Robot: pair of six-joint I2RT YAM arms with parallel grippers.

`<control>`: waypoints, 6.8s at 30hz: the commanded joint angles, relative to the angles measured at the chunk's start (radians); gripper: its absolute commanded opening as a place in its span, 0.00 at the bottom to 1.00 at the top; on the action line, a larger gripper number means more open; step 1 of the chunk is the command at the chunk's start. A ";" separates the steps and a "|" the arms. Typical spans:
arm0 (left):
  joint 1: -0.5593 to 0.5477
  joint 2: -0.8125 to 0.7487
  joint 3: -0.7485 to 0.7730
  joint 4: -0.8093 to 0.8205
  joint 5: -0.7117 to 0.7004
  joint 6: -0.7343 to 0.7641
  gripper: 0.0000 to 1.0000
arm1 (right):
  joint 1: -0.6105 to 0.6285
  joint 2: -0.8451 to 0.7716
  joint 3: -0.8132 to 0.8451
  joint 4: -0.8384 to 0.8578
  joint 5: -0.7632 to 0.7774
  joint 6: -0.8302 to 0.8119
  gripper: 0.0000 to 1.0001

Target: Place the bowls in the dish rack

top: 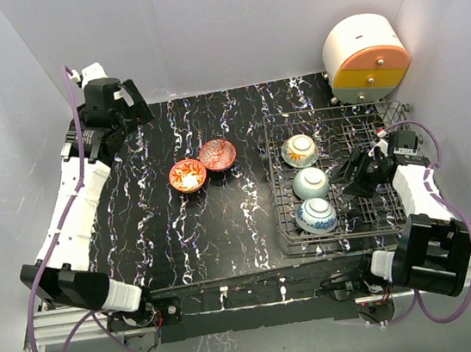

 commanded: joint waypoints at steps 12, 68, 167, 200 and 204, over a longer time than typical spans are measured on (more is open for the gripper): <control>-0.004 -0.024 -0.078 -0.051 0.100 -0.040 0.92 | 0.367 -0.054 0.238 -0.163 0.380 0.083 0.70; -0.003 -0.162 -0.294 0.035 -0.004 -0.038 0.93 | 0.570 0.393 0.519 -0.087 0.725 -0.029 0.24; -0.003 -0.262 -0.368 -0.002 -0.014 -0.045 0.93 | 0.667 -0.040 0.171 -0.120 0.679 0.091 0.23; -0.004 -0.224 -0.310 0.009 0.028 0.026 0.97 | 0.667 0.020 0.307 -0.210 0.698 0.129 0.79; -0.003 -0.193 -0.297 0.032 0.138 0.053 0.97 | 0.667 0.032 0.371 -0.219 0.696 0.126 0.86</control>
